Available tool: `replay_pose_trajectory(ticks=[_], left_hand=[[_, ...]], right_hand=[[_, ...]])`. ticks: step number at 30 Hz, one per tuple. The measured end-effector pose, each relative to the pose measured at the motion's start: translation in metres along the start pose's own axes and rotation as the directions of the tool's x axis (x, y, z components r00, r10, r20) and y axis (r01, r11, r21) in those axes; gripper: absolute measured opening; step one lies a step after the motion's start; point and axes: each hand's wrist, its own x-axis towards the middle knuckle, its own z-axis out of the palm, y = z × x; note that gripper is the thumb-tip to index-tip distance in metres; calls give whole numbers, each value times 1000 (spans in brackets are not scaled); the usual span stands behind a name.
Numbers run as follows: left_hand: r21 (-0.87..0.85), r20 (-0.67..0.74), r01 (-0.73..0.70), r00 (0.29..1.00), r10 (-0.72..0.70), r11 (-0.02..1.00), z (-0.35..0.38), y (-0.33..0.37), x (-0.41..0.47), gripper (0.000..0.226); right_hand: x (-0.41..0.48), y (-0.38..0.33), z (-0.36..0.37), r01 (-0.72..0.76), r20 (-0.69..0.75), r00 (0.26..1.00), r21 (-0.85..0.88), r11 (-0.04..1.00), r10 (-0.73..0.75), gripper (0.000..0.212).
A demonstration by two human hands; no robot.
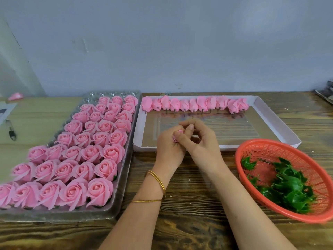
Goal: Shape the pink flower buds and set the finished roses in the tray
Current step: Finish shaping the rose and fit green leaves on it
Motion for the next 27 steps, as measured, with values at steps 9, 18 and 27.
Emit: replay_pose_trajectory(ticks=[9, 18, 27], left_hand=[[29, -59, -9, 998, 10, 1000, -3, -2, 2, 51], [-9, -80, 8, 997, -8, 1000, -4, -4, 1, 47], [-47, -83, 39, 996, -43, 998, -3, -4, 0, 51]], right_hand=[[14, -17, -51, 181, -385, 907, -7, 983, -169, 16], [9, 2, -147, -403, -491, 862, -513, 758, 126, 21], [0, -7, -153, -585, -281, 751, -703, 404, 598, 34]])
